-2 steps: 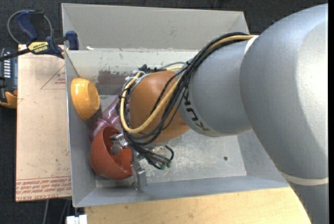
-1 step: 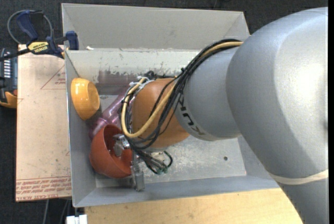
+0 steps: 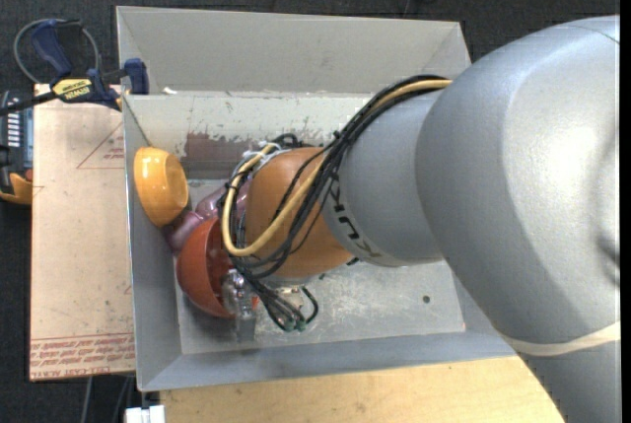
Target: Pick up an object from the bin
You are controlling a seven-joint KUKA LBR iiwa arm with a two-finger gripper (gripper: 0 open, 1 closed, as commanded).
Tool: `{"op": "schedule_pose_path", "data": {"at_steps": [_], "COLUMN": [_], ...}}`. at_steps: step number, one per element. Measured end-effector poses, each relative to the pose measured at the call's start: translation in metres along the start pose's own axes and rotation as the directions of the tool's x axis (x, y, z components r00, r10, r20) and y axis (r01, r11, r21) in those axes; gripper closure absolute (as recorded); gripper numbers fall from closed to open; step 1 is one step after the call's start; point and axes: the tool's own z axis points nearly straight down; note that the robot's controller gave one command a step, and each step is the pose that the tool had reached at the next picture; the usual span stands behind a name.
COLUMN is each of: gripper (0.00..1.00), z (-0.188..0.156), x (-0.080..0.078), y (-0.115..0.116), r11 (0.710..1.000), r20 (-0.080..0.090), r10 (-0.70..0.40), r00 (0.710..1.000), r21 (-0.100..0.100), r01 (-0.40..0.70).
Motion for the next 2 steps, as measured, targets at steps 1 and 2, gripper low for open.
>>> {"op": "schedule_pose_path", "data": {"at_steps": [1,2], "gripper": [1.00,1.00], "z": [0.000,-0.016], "x": [0.000,0.000], "y": [0.000,0.000], "r11": [1.000,1.000], "r20": [0.000,0.001], "r10": [0.001,0.002], "r00": [1.000,1.000], "r21": [0.000,0.000], "r01": [-0.001,-0.002]}}
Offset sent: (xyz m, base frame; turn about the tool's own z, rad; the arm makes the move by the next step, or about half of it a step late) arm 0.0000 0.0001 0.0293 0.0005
